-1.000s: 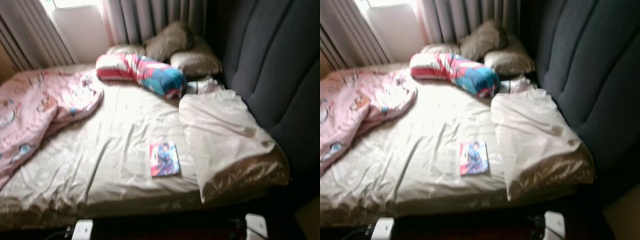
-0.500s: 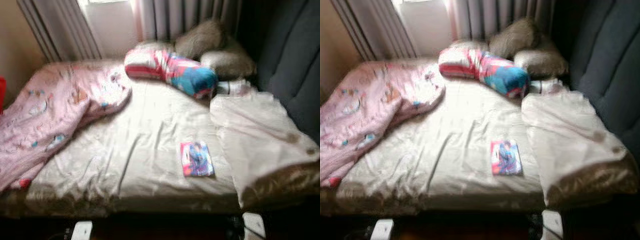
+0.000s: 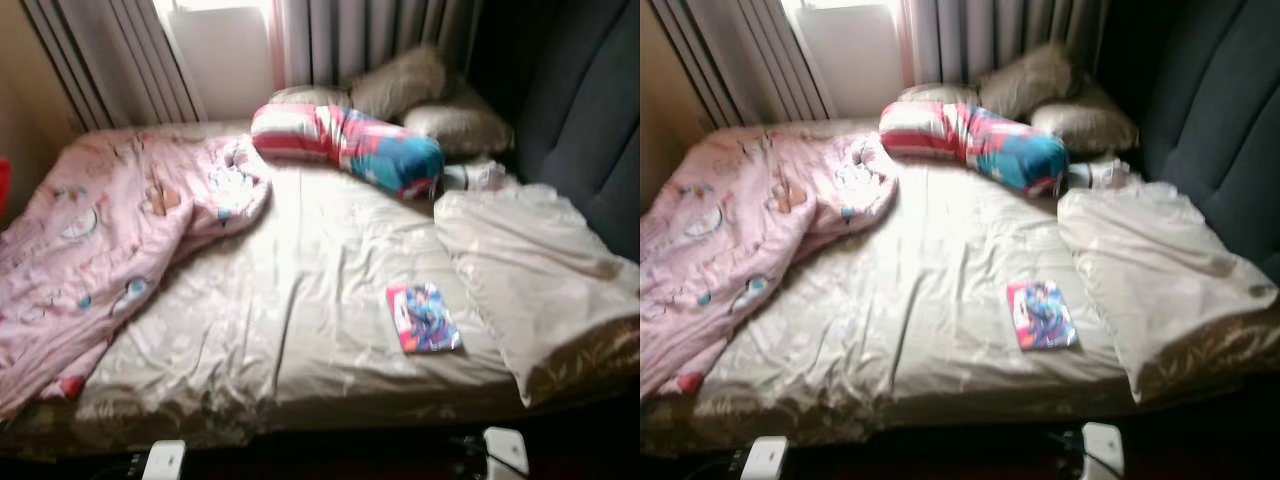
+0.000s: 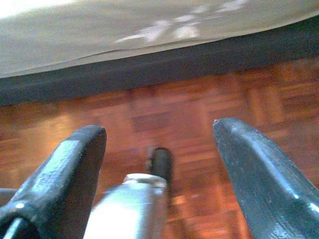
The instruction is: Clean up the room
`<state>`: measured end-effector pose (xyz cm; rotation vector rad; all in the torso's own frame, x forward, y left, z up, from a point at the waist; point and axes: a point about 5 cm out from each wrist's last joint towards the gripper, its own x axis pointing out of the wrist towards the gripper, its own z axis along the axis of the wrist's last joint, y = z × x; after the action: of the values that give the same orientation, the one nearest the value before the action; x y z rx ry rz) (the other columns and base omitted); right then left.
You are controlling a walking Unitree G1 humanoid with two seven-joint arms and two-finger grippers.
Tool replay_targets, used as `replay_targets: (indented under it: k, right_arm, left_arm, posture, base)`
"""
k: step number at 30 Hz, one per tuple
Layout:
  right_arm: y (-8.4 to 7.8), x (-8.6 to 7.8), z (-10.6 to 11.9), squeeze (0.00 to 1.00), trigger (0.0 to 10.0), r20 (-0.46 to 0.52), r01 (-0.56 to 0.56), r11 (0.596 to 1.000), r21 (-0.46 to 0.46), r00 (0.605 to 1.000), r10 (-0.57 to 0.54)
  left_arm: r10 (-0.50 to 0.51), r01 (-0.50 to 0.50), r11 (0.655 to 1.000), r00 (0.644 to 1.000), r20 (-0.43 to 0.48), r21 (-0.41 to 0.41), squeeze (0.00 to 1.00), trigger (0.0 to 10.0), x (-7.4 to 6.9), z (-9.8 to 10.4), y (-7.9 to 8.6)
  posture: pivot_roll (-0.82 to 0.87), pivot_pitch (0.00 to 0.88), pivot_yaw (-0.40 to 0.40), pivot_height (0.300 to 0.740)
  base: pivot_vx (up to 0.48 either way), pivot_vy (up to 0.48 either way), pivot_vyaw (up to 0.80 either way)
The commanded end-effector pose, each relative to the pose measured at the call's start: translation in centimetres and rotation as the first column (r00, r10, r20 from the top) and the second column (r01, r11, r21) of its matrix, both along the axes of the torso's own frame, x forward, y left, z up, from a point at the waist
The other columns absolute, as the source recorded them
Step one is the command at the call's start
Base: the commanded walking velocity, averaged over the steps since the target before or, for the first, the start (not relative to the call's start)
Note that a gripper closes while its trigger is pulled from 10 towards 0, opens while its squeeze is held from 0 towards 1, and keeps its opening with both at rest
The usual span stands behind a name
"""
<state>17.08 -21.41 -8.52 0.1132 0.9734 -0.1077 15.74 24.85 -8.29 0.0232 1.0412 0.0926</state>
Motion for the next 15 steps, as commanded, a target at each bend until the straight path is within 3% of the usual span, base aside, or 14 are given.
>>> replay_targets:
  k: [1,15]
  right_arm:
    - [-0.74,-0.30,0.02,0.00,10.0,-0.006,0.014,1.000,-0.013,1.000,-0.014]
    - [-0.85,-0.36,0.02,0.00,10.0,-0.008,0.005,1.000,-0.013,1.000,-0.005]
  left_arm:
    - [-0.002,0.002,1.000,1.000,0.009,0.003,0.00,10.0,0.39,0.16,-0.01]
    - [0.003,-0.003,1.000,1.000,0.009,-0.001,0.00,10.0,0.33,0.11,-0.09]
  posture:
    - [-0.09,0.000,0.064,0.740]
    - [-0.08,0.000,0.059,0.740]
  base:
    - [0.000,0.390,0.00]
    - [0.000,0.388,0.00]
